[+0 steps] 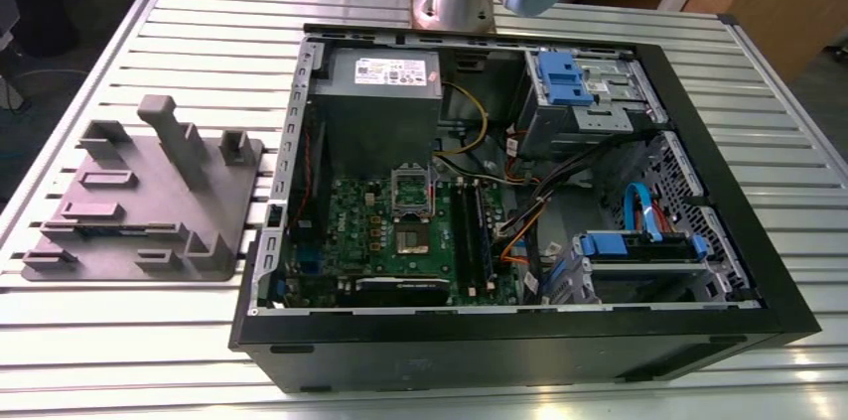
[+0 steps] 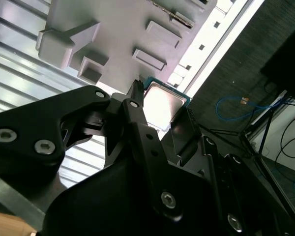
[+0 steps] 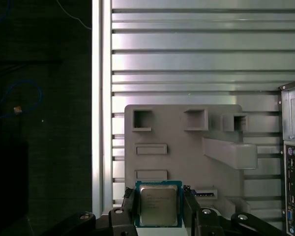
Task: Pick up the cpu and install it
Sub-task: 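Pick up the cpu and move it towards the insertion slot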
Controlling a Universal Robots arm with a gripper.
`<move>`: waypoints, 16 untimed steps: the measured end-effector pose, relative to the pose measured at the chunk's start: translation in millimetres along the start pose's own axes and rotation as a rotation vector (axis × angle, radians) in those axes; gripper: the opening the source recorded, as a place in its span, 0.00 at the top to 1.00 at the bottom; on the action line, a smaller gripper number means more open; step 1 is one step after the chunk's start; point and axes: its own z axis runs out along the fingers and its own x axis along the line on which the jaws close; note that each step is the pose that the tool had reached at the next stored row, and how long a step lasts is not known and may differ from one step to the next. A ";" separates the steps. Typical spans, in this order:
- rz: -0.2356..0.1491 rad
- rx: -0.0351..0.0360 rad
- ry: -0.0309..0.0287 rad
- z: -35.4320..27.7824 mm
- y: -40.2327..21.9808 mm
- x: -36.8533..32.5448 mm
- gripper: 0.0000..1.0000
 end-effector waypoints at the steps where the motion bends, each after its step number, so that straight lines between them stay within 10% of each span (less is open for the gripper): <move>1: 0.000 0.0000 0.0000 -1.8 0.1 0.0 0.53; 16: 0.000 0.0000 0.0000 -11.1 0.5 -0.2 0.53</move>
